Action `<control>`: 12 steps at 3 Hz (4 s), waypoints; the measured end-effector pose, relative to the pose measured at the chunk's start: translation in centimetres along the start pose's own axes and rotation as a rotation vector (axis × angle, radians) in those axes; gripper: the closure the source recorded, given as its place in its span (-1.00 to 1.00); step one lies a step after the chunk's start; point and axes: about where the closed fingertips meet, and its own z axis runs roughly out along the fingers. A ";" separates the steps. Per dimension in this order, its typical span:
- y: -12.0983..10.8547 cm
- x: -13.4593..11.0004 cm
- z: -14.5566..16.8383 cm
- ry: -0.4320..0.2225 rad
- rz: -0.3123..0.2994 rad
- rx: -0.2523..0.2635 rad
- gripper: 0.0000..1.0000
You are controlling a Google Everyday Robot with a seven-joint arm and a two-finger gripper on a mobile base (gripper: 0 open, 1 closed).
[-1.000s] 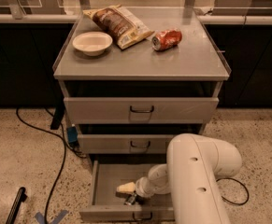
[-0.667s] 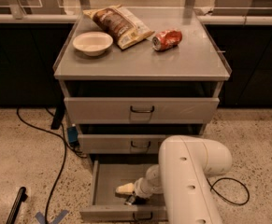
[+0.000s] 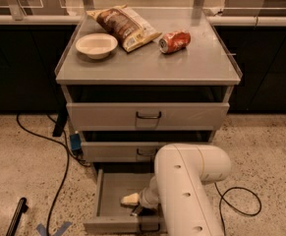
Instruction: Pick redbull can from bottom drawer and place on counter
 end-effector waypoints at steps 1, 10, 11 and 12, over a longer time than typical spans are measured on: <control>-0.2 -0.2 0.1 -0.003 0.008 0.014 -1.00; 0.6 -2.1 -8.4 -0.087 -0.037 -0.169 1.00; 2.6 -3.3 -14.9 -0.177 -0.115 -0.235 1.00; 4.6 -3.4 -20.2 -0.251 -0.182 -0.287 1.00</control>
Offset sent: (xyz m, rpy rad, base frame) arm 0.0049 0.0139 -0.0383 -0.0832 0.0215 0.0014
